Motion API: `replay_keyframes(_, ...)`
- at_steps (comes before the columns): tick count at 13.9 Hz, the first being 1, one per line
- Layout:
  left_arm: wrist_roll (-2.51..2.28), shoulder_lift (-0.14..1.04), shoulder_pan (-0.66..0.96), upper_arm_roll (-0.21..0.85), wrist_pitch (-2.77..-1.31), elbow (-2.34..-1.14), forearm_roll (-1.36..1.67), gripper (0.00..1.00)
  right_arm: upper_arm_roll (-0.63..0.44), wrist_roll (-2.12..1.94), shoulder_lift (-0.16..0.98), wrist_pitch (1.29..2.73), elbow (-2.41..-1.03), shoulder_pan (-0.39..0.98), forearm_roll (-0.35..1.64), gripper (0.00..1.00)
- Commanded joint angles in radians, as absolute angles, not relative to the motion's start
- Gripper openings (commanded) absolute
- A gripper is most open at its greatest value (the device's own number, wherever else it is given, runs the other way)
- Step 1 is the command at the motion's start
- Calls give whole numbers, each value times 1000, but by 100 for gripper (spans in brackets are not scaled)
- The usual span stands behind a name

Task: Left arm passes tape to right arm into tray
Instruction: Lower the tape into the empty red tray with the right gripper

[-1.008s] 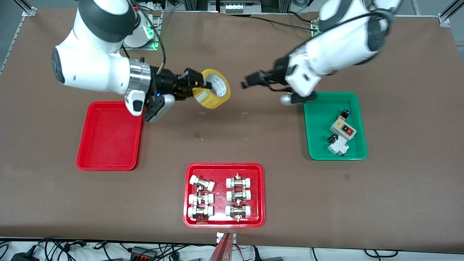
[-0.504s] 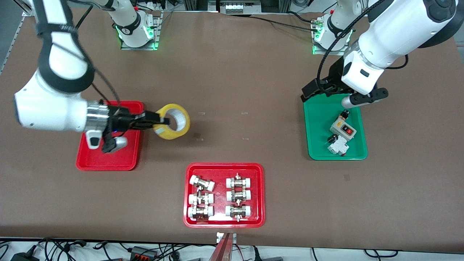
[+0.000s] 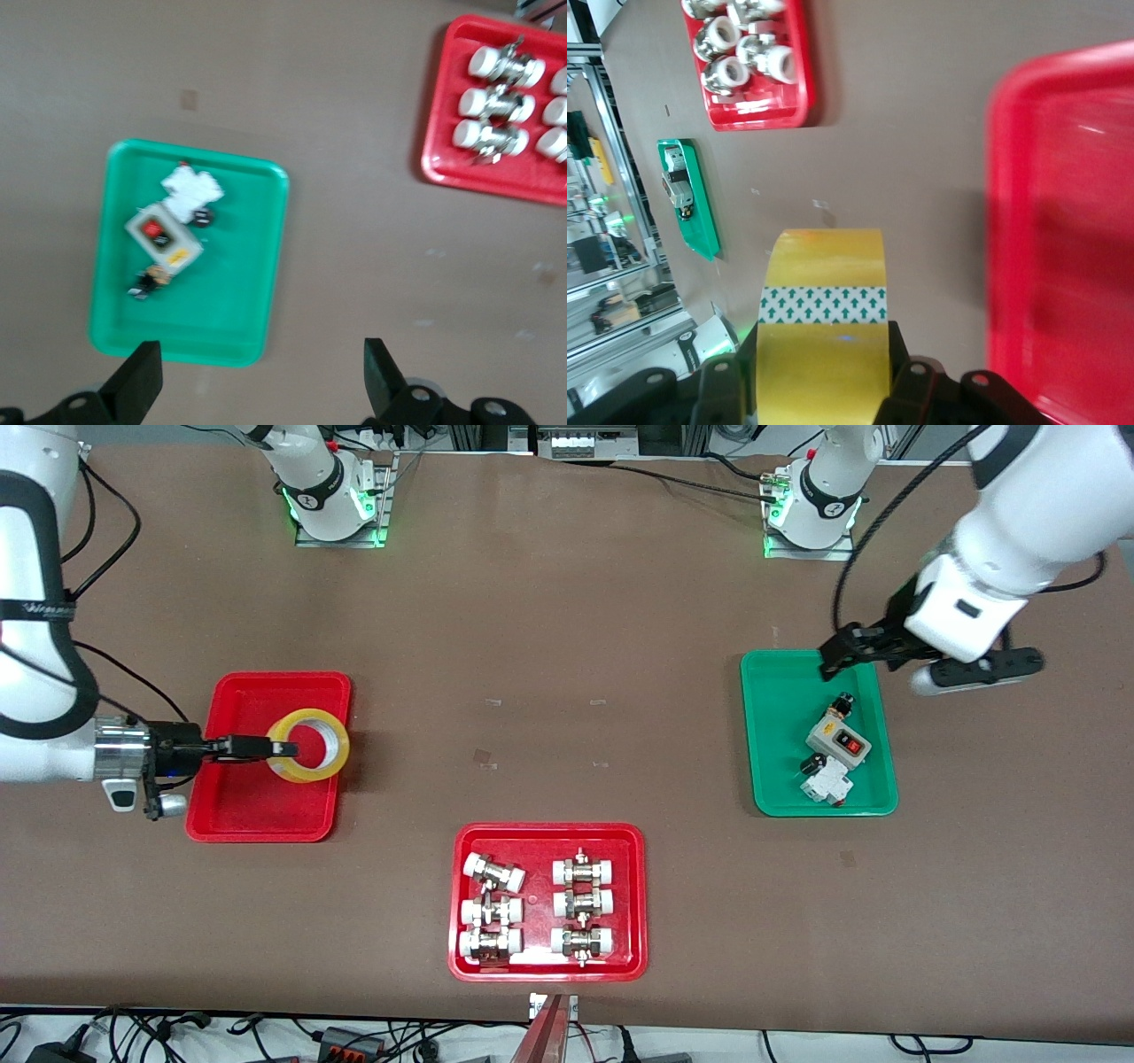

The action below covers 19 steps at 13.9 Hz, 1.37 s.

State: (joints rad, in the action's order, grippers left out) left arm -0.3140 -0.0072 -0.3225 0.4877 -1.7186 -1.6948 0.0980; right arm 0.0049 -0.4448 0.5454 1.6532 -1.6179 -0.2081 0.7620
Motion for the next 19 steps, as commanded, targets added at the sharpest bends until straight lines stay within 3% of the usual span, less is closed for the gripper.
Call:
replay_keyframes(1,-119,-84,-235,291,-1658,-1712,84,100,28,-579,604,1609,-1612,-316,737,30)
replay_keyframes(3,12,-100,-207,192,-1658,-1715,83,100,28,-646,650,1609,-1612,-363,727,30)
replay_keyframes(6,52,-101,-19,-36,-1663,-1707,0,100,28,-684,709,1597,-1612,-380,729,30)
replay_keyframes(16,38,-94,-17,-37,-1606,-1666,11,100,28,-732,762,1672,-1601,-383,745,30)
replay_keyframes(19,43,-65,-17,-38,-1595,-1596,-2,100,29,-732,784,1674,-1600,-388,752,33)
